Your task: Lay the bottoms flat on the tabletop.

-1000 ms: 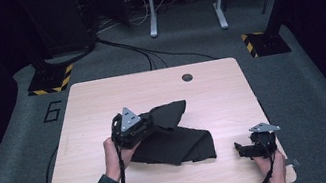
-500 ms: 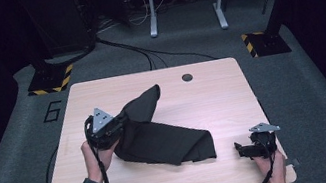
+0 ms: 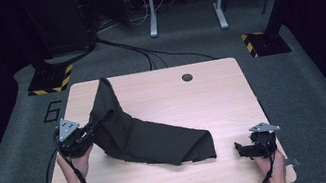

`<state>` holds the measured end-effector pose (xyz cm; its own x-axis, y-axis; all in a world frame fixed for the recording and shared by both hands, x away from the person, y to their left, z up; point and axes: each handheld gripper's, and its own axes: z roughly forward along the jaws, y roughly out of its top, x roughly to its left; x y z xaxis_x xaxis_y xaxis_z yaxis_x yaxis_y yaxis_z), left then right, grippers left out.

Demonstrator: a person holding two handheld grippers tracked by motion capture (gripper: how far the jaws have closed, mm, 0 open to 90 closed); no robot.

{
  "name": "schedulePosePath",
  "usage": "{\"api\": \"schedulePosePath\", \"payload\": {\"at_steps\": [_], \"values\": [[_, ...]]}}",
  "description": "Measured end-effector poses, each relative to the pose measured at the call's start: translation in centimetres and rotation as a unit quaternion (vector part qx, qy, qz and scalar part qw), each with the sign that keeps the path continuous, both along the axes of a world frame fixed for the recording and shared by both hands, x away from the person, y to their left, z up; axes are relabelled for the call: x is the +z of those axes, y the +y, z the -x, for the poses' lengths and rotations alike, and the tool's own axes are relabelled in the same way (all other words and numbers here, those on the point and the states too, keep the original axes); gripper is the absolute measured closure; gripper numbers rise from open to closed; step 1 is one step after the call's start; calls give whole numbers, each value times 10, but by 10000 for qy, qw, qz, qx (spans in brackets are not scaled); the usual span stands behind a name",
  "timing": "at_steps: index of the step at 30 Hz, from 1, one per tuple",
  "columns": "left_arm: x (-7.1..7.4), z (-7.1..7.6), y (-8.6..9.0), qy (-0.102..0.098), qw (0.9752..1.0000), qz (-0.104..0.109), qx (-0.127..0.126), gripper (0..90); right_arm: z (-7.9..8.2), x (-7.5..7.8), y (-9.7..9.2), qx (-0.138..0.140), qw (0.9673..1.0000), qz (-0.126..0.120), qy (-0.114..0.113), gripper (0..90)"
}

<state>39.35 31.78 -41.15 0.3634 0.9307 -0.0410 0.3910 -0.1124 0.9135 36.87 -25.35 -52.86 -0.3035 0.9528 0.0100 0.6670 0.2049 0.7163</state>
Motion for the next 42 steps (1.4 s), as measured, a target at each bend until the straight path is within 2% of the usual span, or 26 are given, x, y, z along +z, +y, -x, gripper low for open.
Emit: {"api": "schedulePosePath", "payload": {"at_steps": [2, 6, 8, 10, 12, 14, 17, 19, 22, 23, 24, 27, 28, 29, 30, 31, 34, 35, 36, 39, 40, 42], "values": [[-9, -2, 11, 125, 9998, 104, 119, 777, 0, 0, 0, -15, 10000, -1, 13, 37], [-34, -7, 39, 526, 9967, 472, 399, 726, -1, 2, 0, -52, 9999, 21, 106, 33], [-45, -7, 50, 766, 9944, 539, 491, 667, -2, 2, 0, -59, 9999, -45, 133, 26], [-56, -5, 58, 973, 9914, 609, 629, 563, 0, 4, -1, -30, 9992, -375, 142, 30], [-64, -1, 65, 1147, 9881, 671, 769, 459, 1, 6, 3, -38, 9988, -452, 167, 32], [-69, 4, 72, 1213, 9861, 729, 874, 384, 2, 10, 10, 52, 9986, -504, 150, 36], [-71, 15, 80, 1234, 9846, 762, 981, 322, 1, 20, 25, 231, 9985, -481, 93, 38], [-70, 19, 83, 1145, 9853, 750, 1018, 291, 0, 27, 36, 350, 9980, -534, 44, 38], [-60, 21, 85, 1016, 9873, 657, 1034, 260, -4, 37, 55, 595, 9965, -587, -15, 40], [-60, 21, 85, 1016, 9873, 657, 1034, 250, -4, 37, 55, 595, 9965, -587, -15, 40], [-58, 20, 84, 955, 9878, 634, 1054, 241, -8, 43, 69, 772, 9952, -595, -51, 42], [-45, 10, 79, 835, 9906, 422, 996, 220, -14, 48, 88, 976, 9927, -708, -58, 44], [-44, 6, 78, 854, 9913, 322, 949, 216, -15, 49, 95, 1028, 9923, -682, -72, 46], [-44, 6, 78, 854, 9913, 322, 949, 209, -15, 49, 95, 1028, 9923, -682, -72, 46], [-42, -3, 75, 939, 9912, 197, 914, 209, -18, 51, 101, 1101, 9915, -680, -102, 47], [-43, -12, 72, 1035, 9907, 146, 872, 193, -24, 51, 116, 1221, 9899, -710, -79, 50], [-50, -28, 66, 1141, 9898, -25, 851, 179, -32, 49, 135, 1373, 9882, -681, 13, 53], [-50, -28, 66, 1141, 9898, -25, 851, 178, -32, 49, 135, 1373, 9882, -681, 13, 53], [-56, -37, 64, 1331, 9877, -157, 802, 167, -38, 43, 148, 1484, 9867, -653, 75, 56], [-66, -44, 63, 1525, 9850, -160, 787, 156, -44, 35, 161, 1585, 9855, -566, 194, 58], [-69, -46, 62, 1588, 9840, -207, 782, 154, -45, 32, 165, 1563, 9858, -538, 296, 59], [-74, -48, 60, 1707, 9820, -303, 751, 151, -48, 27, 168, 1603, 9857, -429, 306, 64]]}}
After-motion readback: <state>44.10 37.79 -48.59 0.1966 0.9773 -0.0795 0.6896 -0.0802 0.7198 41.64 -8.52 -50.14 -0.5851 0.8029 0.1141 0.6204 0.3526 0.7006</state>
